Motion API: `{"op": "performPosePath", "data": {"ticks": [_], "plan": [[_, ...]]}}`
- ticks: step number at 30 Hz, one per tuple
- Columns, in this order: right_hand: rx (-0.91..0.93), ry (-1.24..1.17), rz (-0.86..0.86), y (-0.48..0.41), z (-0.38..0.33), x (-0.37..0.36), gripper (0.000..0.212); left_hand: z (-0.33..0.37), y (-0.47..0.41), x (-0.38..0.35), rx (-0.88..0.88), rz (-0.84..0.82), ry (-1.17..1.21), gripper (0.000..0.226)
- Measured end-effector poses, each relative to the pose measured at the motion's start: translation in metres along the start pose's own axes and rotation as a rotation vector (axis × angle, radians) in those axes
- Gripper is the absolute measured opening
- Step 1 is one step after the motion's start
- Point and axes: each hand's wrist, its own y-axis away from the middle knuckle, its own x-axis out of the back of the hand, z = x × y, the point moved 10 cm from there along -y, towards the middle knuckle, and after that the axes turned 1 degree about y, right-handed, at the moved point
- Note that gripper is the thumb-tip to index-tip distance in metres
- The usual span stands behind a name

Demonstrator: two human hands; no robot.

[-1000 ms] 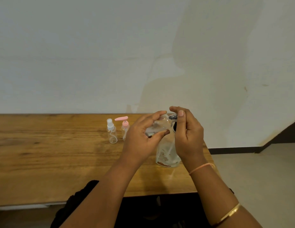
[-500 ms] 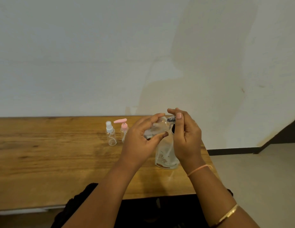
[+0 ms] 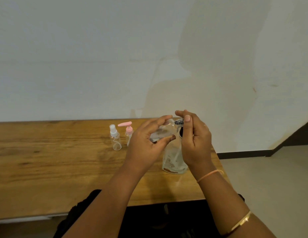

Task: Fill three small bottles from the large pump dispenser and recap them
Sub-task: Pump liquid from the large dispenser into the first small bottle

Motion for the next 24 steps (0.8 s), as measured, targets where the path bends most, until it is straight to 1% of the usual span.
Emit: {"op": "performPosePath", "data": {"ticks": [2,6,10,14,20,24], "plan": [[-0.007,-0.003,-0.002,0.002,0.002,0.001,0.032,0.0,0.002,-0.001,0.006,-0.004,-0.013,0.055],[-0.034,-0.099,-0.005,-0.003,-0.003,0.004,0.027,0.006,-0.001,0.001,-0.02,0.013,0.007,0.056],[-0.013,-0.071,-0.016,-0.004,-0.009,0.005,0.027,0.011,-0.001,0.002,-0.049,0.025,0.003,0.055],[-0.002,-0.067,0.015,-0.004,-0.006,0.005,0.028,0.008,-0.001,0.001,-0.044,0.024,0.016,0.055],[-0.014,0.003,0.014,0.003,0.0,0.002,0.031,-0.002,0.005,-0.002,0.003,0.019,0.014,0.055],[-0.035,-0.077,0.014,-0.001,-0.005,0.005,0.028,0.005,0.002,0.001,-0.038,0.033,0.013,0.054]]}}
